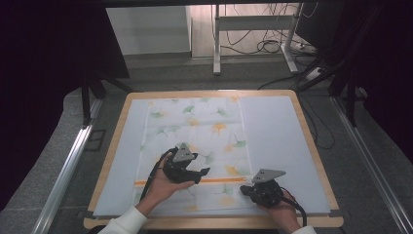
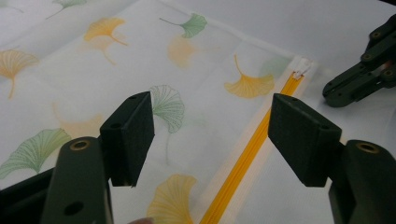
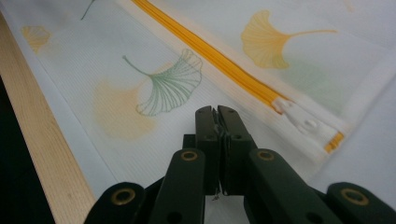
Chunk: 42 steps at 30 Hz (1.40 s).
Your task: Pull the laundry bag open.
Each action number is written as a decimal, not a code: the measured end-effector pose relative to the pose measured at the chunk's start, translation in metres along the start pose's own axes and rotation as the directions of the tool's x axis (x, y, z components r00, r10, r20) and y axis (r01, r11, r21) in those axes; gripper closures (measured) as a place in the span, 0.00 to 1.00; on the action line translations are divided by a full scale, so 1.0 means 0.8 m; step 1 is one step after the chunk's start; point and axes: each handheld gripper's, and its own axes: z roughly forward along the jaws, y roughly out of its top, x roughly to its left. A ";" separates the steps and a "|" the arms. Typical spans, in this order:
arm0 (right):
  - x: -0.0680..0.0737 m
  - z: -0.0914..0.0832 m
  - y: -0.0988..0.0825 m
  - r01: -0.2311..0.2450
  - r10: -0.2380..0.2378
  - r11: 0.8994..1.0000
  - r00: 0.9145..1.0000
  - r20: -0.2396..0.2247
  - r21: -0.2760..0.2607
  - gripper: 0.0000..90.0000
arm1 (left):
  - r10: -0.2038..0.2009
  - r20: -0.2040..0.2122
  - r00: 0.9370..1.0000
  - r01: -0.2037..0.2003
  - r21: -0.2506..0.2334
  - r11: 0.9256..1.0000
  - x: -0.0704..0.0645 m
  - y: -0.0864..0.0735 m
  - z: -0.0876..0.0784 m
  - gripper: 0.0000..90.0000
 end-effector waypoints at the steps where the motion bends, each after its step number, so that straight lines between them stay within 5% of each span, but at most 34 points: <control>1: -0.001 -0.001 -0.001 -0.004 0.004 1.000 1.000 0.000 -0.001 0.97 | 0.002 0.000 1.000 -0.002 0.004 1.000 0.000 0.001 0.002 0.35; 10: 0.000 -0.007 -0.004 -0.011 0.010 1.000 1.000 0.007 0.016 0.99 | 0.017 0.030 0.999 -0.018 0.031 0.999 -0.016 0.007 0.024 0.35; 21: 0.002 -0.014 -0.009 -0.003 0.003 0.999 1.000 0.002 0.033 0.99 | 0.074 0.079 0.994 -0.079 0.056 0.995 -0.044 0.038 0.062 0.36; 42: -0.002 -0.014 -0.009 -0.026 0.027 0.999 1.000 -0.015 0.032 0.99 | 0.073 0.119 0.990 -0.080 0.053 0.995 -0.058 0.053 0.096 0.44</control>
